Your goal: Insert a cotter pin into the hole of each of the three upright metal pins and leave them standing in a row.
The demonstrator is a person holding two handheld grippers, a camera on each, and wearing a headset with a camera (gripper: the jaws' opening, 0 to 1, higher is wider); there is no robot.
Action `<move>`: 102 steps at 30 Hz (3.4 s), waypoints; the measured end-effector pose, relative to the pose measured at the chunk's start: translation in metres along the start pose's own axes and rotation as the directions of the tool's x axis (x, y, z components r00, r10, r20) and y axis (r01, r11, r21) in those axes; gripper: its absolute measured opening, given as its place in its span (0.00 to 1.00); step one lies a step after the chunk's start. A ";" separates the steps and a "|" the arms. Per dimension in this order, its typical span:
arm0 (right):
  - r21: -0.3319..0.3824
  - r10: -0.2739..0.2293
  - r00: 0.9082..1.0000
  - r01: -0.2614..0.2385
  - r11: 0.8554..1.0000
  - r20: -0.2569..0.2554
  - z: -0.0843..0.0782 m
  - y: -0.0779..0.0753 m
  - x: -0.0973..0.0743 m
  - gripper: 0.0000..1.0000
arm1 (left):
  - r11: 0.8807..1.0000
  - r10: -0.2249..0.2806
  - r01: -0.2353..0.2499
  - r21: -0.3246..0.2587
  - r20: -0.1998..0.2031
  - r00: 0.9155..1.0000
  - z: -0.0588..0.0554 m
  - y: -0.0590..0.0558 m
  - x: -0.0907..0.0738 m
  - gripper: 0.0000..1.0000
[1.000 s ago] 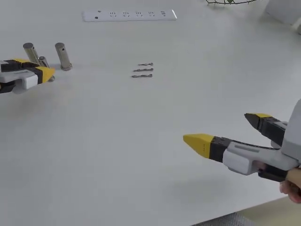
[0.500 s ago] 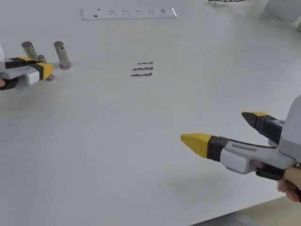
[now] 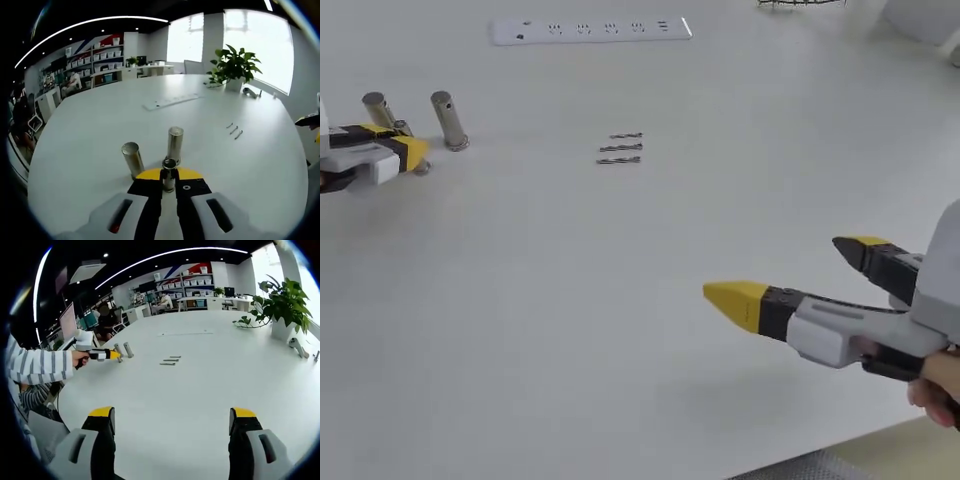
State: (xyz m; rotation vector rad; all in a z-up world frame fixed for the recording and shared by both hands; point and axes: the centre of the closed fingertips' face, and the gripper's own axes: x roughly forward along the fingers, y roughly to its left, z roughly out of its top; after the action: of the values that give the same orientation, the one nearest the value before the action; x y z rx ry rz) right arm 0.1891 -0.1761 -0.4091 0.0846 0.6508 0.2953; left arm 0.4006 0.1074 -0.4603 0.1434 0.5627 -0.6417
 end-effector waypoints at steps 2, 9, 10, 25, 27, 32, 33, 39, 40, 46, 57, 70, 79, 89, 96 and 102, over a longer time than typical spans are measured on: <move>0.003 0.001 1.000 -0.001 1.000 0.004 0.001 0.000 -0.001 0.93 | 1.000 -0.004 0.004 0.015 -0.005 1.000 -0.002 0.000 -0.002 0.05; -0.005 0.010 1.000 -0.010 1.000 0.015 0.003 0.003 -0.004 0.93 | 0.997 -0.030 0.030 0.068 0.000 1.000 -0.002 -0.005 -0.013 0.05; -0.006 0.012 1.000 -0.012 1.000 0.017 0.004 0.003 -0.004 0.93 | 0.997 -0.031 0.031 0.075 0.003 1.000 -0.001 -0.006 -0.015 0.05; -0.022 0.040 0.999 -0.039 0.999 0.035 0.006 0.018 -0.011 0.93 | 0.948 -0.245 0.221 0.227 0.085 0.966 0.022 -0.068 -0.057 0.05; -0.030 0.045 0.998 -0.044 0.999 0.034 0.005 0.022 -0.012 0.93 | 0.937 -0.274 0.246 0.249 0.082 0.958 0.021 -0.078 -0.063 0.05; -0.036 0.057 0.998 -0.055 0.998 0.035 0.004 0.029 -0.014 0.93 | 0.909 -0.319 0.289 0.301 0.054 0.946 0.015 -0.101 -0.071 0.05; -0.038 0.058 0.998 -0.057 0.998 0.035 0.003 0.030 -0.014 0.93 | 0.905 -0.327 0.297 0.304 0.053 0.944 0.014 -0.104 -0.072 0.05; -0.042 0.072 0.997 -0.070 0.997 0.041 0.005 0.039 -0.016 0.93 | 0.869 -0.394 0.366 0.333 0.018 0.919 0.005 -0.134 -0.078 0.05; -0.044 0.073 0.996 -0.071 0.997 0.041 0.005 0.040 -0.016 0.93 | 0.864 -0.401 0.372 0.338 0.016 0.916 0.004 -0.137 -0.079 0.05; -0.042 0.073 0.996 -0.070 0.997 0.058 0.010 0.044 -0.018 0.94 | 0.843 -0.434 0.408 0.351 -0.005 0.901 -0.005 -0.158 -0.079 0.05; -0.051 0.089 0.995 -0.087 0.995 0.050 0.008 0.049 -0.015 0.95 | 0.831 -0.466 0.451 0.326 -0.037 0.884 -0.024 -0.190 -0.073 0.05; -0.052 0.107 0.993 -0.104 0.993 0.046 0.006 0.056 -0.014 0.98 | 0.822 -0.472 0.470 0.322 -0.079 0.878 -0.041 -0.205 -0.068 0.05; -0.057 0.102 0.994 -0.100 0.993 0.043 0.006 0.055 -0.014 0.98 | 0.815 -0.476 0.478 0.328 -0.090 0.875 -0.046 -0.209 -0.066 0.05; -0.083 0.070 0.996 -0.065 0.994 0.061 0.010 0.049 -0.016 0.98 | 0.818 -0.474 0.474 0.324 -0.086 0.877 -0.048 -0.211 -0.065 0.05; -0.087 0.067 0.995 -0.061 0.994 0.068 0.010 0.048 -0.016 0.98 | 0.824 -0.472 0.471 0.315 -0.078 0.878 -0.048 -0.211 -0.065 0.05; -0.088 0.076 0.995 -0.070 0.994 0.063 0.009 0.051 -0.015 0.97 | 0.826 -0.469 0.468 0.313 -0.078 0.880 -0.048 -0.211 -0.065 0.06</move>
State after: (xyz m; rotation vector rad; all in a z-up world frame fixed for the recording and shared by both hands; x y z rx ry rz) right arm 0.1711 -0.1313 -0.3842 0.0361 0.5691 0.3891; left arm 0.2087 -0.0126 -0.4567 0.3193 0.4873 -1.2196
